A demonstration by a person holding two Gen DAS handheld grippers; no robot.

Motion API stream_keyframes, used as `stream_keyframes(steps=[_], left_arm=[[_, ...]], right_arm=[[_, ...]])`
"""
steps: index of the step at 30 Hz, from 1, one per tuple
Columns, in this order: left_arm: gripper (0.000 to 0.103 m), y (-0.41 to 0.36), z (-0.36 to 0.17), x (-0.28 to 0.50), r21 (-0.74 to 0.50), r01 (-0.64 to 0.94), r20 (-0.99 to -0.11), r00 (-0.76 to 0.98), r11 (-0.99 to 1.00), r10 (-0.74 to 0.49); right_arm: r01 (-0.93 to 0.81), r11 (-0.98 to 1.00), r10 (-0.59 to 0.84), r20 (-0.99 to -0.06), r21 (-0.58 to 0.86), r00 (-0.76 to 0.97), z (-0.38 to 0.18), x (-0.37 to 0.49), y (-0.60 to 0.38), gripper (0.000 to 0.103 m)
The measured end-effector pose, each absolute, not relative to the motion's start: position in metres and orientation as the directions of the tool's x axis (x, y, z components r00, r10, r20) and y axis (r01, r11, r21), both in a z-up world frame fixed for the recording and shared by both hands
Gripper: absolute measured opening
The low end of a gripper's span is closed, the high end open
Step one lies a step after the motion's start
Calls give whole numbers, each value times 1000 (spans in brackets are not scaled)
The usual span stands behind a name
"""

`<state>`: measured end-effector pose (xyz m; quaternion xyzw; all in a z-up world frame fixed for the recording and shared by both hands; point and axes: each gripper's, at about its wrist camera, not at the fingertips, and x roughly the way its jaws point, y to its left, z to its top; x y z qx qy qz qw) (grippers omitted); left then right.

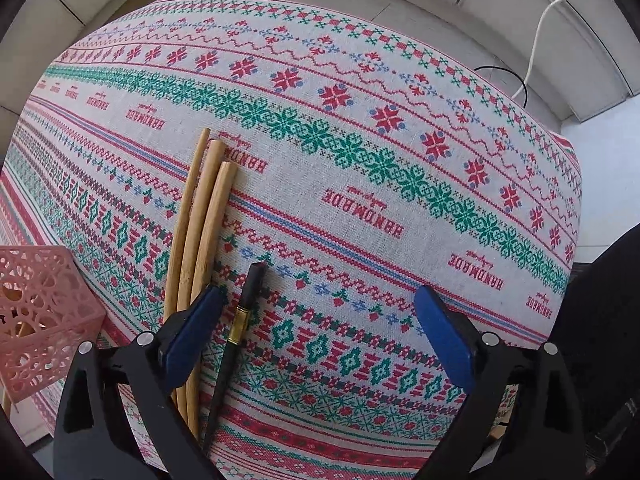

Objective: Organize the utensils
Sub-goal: 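Lower the left tool onto the chopstick pile and grasp the dark-tipped chopstick, then lift the dark-tipped chopstick with the left tool while the right tool grasps a chopstick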

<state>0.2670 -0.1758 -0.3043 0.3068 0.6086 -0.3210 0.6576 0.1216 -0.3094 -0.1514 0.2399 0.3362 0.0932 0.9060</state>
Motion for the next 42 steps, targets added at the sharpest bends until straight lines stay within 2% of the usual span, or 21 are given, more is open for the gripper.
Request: stream_keyframes(steps=[1, 2, 4, 5, 6, 14, 18, 24, 27, 29, 31, 34, 36, 38, 42], left_arm=[[83, -174, -302, 268, 16, 788, -997, 63, 615, -55], [75, -170, -300, 270, 19, 781, -996, 72, 624, -60], [57, -161, -294, 271, 23, 772, -994, 86, 635, -69], [44, -159, -291, 272, 26, 767, -993, 92, 642, -69], [37, -156, -290, 274, 22, 764, -993, 90, 645, -71], [7, -138, -285, 254, 19, 741, -983, 137, 671, -122], [6, -113, -277, 227, 12, 697, -958, 213, 717, -192], [6, -46, -222, 190, -121, 594, -862, 334, 796, -380], [6, -23, -184, 167, -169, 584, -783, 409, 794, -468], [6, -9, -164, 153, -191, 577, -728, 460, 794, -509], [6, -3, -150, 144, -204, 574, -683, 497, 793, -536], [6, 10, -134, 143, -227, 574, -629, 530, 786, -569], [6, 18, -129, 143, -245, 570, -606, 541, 784, -583], [6, 24, -125, 143, -255, 570, -592, 547, 781, -592], [6, 31, -117, 140, -260, 582, -563, 557, 771, -610]], right_arm=[[-4, 869, 326, -565, 495, 758, -151, 121, -310, 96], [1, 869, 321, -566, 494, 759, -151, 120, -310, 96], [14, 870, 311, -569, 493, 761, -151, 120, -311, 96], [21, 869, 306, -571, 494, 762, -151, 120, -312, 96], [27, 870, 301, -574, 493, 762, -151, 120, -312, 96], [54, 901, 244, -606, 430, 757, -151, 121, -308, 96], [95, 909, 222, -664, 406, 714, -155, 134, -303, 96], [189, 889, 268, -809, 417, 524, -189, 196, -269, 96], [281, 812, 342, -806, 512, 483, -206, 227, -259, 96], [336, 762, 376, -801, 553, 466, -221, 246, -251, 92], [396, 707, 412, -796, 586, 444, -241, 263, -243, 75], [461, 633, 458, -781, 622, 424, -261, 280, -231, 59], [459, 664, 427, -803, 590, 415, -263, 292, -220, 53], [459, 714, 362, -839, 529, 406, -260, 302, -211, 53], [494, 763, 275, -900, 418, 337, -264, 319, -201, 40]])
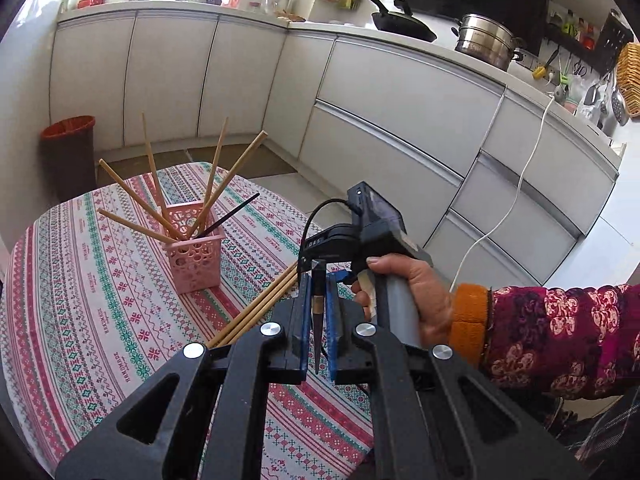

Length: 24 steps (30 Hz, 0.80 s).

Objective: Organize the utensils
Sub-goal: 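Lift the dark-tipped chopstick with the left tool while the right tool grasps a chopstick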

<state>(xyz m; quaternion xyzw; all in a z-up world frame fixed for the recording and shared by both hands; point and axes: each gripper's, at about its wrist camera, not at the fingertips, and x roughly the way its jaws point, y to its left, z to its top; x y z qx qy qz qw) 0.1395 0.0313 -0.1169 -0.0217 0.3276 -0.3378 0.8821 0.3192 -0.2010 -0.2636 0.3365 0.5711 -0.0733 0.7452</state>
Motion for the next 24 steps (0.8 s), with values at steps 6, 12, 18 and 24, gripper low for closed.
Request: stream_keyframes(steps=[6, 12, 18, 24], left_arm=[[6, 36, -108, 133, -254, 584, -544, 572, 771, -613], [6, 40, -107, 132, -259, 579, -530, 584, 773, -614], [6, 44, -104, 130, -258, 569, -525, 596, 781, -608], [6, 45, -102, 130, -259, 567, -521, 599, 782, -608]], right_arm=[[527, 776, 215, -931, 346, 294, -270, 334, -189, 37], [535, 803, 140, -956, 262, 258, -270, 346, -174, 33], [551, 792, 159, -960, 263, 230, -273, 328, -184, 21], [572, 756, 223, -947, 317, 230, -276, 309, -204, 15]])
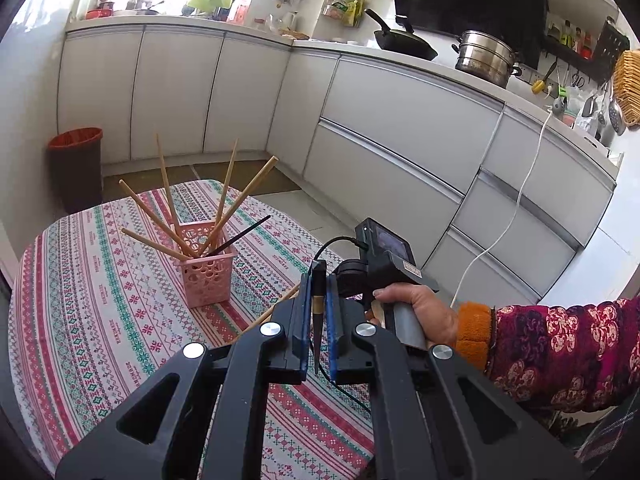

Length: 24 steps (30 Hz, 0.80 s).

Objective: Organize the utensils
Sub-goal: 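Lift the dark-tipped chopstick with the left tool while the right tool grasps a chopstick, then carry both held chopsticks upright over the pink basket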

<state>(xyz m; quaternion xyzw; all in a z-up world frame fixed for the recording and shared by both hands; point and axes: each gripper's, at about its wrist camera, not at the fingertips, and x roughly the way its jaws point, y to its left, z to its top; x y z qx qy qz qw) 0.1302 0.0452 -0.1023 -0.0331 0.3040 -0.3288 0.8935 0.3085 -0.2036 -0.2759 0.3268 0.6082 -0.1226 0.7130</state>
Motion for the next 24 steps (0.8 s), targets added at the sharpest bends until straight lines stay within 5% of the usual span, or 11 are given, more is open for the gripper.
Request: stream_keyframes(steps=[8, 13, 24], left_arm=[[6, 43, -100, 127, -244, 572, -528, 599, 783, -602], [6, 48, -97, 123, -238, 565, -521, 612, 790, -594], [6, 54, -88, 110, -237, 480, -507, 681, 845, -529]], right_arm=[[582, 769, 156, -961, 264, 229, -273, 318, -181, 13], [591, 691, 239, -903, 416, 356, -272, 304, -200, 8], [257, 850, 227, -760, 460, 609, -177, 237, -191, 8]])
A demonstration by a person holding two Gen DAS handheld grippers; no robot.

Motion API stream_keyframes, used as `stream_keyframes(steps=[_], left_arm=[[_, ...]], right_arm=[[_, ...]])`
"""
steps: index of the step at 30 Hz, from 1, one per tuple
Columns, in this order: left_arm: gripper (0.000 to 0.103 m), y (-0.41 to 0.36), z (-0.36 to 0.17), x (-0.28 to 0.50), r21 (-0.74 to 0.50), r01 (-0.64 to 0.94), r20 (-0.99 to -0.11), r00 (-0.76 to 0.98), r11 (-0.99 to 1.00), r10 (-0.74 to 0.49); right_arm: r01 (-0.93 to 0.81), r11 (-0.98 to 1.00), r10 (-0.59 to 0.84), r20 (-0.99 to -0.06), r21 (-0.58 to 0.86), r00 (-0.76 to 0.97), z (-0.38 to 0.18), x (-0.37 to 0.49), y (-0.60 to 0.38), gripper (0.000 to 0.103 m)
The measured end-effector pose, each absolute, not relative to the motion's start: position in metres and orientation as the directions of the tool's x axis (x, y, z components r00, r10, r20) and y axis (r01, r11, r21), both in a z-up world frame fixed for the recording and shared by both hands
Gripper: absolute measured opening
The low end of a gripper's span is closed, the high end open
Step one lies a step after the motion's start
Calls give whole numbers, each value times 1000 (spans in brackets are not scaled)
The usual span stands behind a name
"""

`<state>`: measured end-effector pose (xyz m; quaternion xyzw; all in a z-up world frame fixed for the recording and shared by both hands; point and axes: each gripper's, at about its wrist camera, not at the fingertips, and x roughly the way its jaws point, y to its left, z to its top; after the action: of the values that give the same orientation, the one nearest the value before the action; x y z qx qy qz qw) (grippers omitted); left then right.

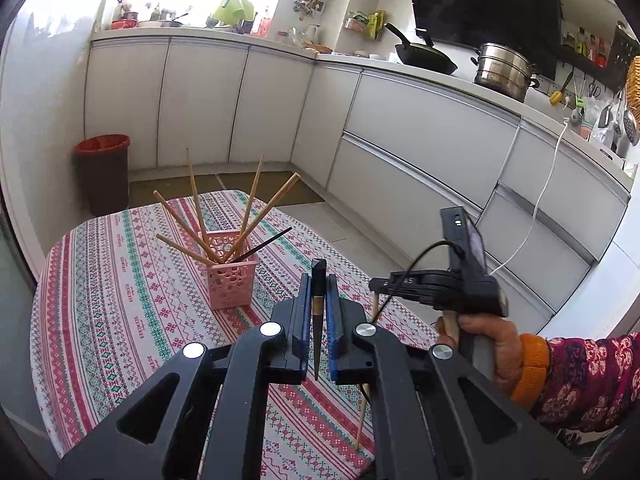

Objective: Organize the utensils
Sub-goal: 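Carry both held chopsticks upright over the pink basket, then open both tools, dropping the chopsticks into the basket, and withdraw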

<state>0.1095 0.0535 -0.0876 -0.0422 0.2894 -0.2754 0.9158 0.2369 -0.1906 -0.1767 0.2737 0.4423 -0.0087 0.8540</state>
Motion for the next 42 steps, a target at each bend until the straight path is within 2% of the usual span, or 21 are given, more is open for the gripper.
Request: stream_keyframes(steps=[10, 17, 24, 30, 36, 40, 42], left_arm=[[6, 56, -64, 104, -247, 398, -490, 735, 883, -469], [6, 57, -32, 116, -221, 362, -449, 786, 906, -424], [6, 63, -4, 149, -179, 297, -380, 858, 938, -345], [6, 65, -2, 189, -175, 253, -349, 888, 951, -300], [6, 64, -19, 228, -159, 198, -346, 906, 967, -242], [8, 66, -45, 256, -198, 166, -407, 883, 966, -235], [16, 73, -56, 259, -239, 139, -422, 876, 961, -232]], right_arm=[[-96, 945, 261, -547, 311, 795, -65, 137, -170, 8], [-180, 930, 306, -403, 321, 862, 4, 118, -176, 8], [-186, 909, 285, -229, 372, 931, 61, 151, -179, 8], [-183, 895, 278, -188, 406, 942, 71, 192, -173, 8], [-167, 897, 264, -190, 410, 946, 54, 231, -155, 8], [-155, 903, 253, -204, 400, 946, 37, 251, -144, 8], [-149, 910, 245, -214, 386, 946, 28, 258, -138, 8]])
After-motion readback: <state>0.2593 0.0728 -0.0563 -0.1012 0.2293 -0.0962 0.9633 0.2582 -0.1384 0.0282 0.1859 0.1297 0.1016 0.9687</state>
